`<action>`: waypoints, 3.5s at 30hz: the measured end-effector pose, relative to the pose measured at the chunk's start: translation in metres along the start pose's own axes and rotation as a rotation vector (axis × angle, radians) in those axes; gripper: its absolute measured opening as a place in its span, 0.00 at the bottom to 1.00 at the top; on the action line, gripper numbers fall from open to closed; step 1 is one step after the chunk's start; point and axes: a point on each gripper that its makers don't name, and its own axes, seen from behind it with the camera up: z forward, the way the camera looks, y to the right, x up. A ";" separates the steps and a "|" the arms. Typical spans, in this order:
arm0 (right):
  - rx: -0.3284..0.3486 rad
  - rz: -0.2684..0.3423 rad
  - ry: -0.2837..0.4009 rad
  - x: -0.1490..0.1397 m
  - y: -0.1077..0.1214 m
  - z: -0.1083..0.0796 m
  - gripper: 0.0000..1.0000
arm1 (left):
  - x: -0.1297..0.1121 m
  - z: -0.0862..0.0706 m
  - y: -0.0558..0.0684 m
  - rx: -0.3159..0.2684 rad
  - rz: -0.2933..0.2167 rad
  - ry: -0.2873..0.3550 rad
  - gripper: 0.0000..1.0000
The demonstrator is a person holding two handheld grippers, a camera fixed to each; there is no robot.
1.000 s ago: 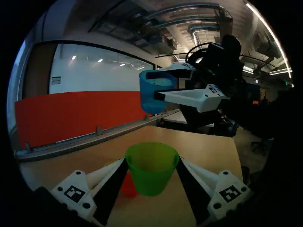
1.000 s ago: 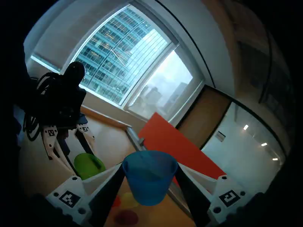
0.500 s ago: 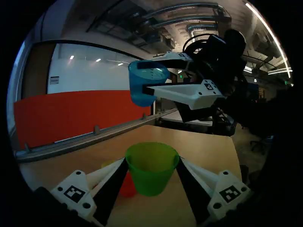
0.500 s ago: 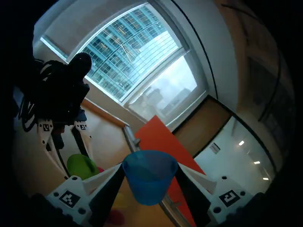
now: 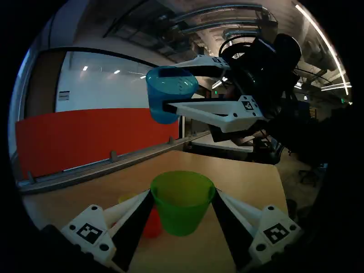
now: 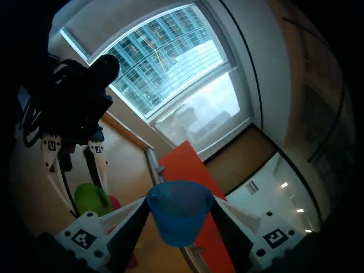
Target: Pour water
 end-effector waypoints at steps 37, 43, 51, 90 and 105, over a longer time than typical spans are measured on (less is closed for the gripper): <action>-0.008 -0.190 -0.018 -0.002 0.004 0.008 0.91 | 0.001 0.003 0.005 -0.016 0.004 -0.003 0.87; -0.007 -0.207 -0.018 -0.003 0.003 0.007 0.91 | 0.002 0.004 0.006 -0.017 0.005 -0.002 0.87; -0.013 -0.233 -0.018 -0.002 0.006 0.006 0.91 | 0.004 0.004 0.005 -0.017 0.004 0.001 0.86; -0.030 -0.396 -0.030 0.004 0.015 0.010 0.91 | 0.006 0.003 0.003 -0.011 -0.003 0.022 0.86; -0.027 -0.459 -0.040 0.007 0.017 0.011 0.91 | 0.008 0.004 0.001 -0.014 -0.005 0.025 0.86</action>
